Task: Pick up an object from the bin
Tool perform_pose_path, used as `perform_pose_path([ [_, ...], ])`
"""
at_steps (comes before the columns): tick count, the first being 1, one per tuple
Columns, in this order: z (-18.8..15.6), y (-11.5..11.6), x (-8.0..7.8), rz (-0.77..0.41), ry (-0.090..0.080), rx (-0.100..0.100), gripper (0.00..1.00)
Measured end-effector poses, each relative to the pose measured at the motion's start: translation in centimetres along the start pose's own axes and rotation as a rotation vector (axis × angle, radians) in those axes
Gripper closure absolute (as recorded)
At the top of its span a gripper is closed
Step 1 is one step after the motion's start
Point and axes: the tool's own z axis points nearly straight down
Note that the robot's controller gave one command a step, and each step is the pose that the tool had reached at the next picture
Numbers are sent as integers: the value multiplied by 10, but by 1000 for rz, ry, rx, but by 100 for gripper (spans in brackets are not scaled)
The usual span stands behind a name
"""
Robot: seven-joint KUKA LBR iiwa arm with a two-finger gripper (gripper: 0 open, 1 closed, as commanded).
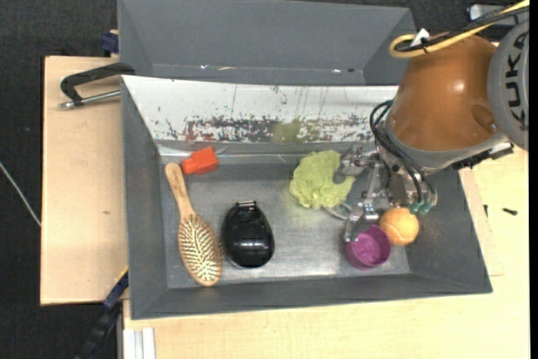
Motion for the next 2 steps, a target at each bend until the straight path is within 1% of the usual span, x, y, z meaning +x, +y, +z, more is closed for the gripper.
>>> perform_pose_path([
  [1,51,-17,-29,-140,-2,0,0],
  [2,67,-27,-57,-531,-4,1,0],
])
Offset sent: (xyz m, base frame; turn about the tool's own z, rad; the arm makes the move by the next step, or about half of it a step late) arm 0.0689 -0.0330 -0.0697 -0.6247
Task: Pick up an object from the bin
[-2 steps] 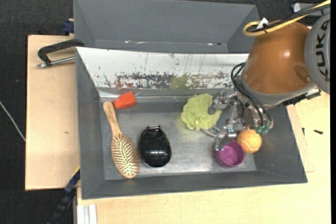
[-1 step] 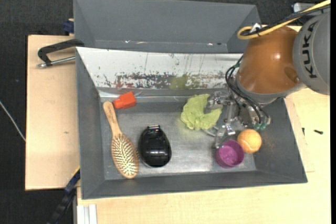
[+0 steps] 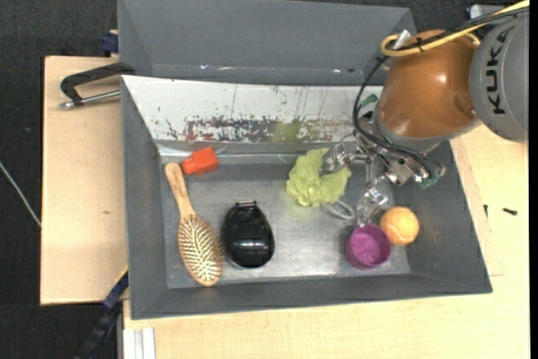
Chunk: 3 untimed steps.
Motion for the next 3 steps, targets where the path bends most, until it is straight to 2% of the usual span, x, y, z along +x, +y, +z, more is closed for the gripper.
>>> perform_pose_path([
  [1,3,-31,-25,-208,-1,-1,0],
  [2,45,-17,-25,-174,-35,16,0],
  [3,40,-17,-31,-176,-52,24,100],
])
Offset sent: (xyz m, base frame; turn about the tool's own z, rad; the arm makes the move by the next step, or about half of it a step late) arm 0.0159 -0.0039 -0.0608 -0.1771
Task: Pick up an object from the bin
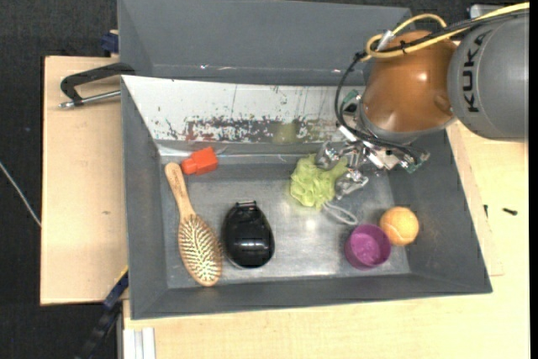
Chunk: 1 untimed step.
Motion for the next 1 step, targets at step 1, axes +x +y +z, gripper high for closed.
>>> perform_pose_path([
  [1,0,0,0,0,0,0,100],
])
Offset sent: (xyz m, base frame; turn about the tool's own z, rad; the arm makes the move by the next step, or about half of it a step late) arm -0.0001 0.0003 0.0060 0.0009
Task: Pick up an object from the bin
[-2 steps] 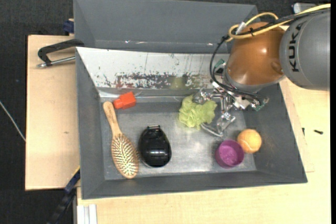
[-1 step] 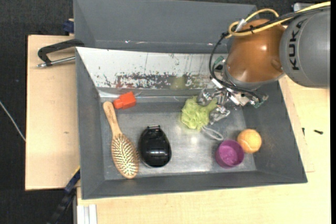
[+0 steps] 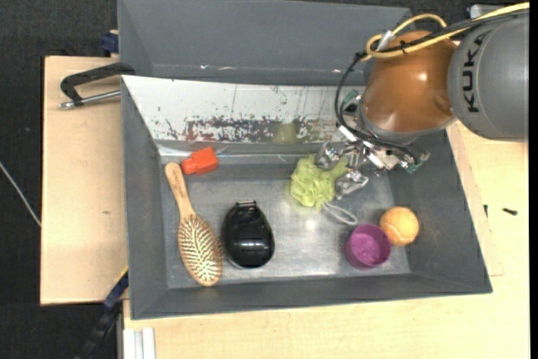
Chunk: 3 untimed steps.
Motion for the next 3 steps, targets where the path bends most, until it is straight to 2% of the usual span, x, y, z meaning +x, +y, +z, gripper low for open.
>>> perform_pose_path([
  [3,0,0,0,0,0,0,100],
])
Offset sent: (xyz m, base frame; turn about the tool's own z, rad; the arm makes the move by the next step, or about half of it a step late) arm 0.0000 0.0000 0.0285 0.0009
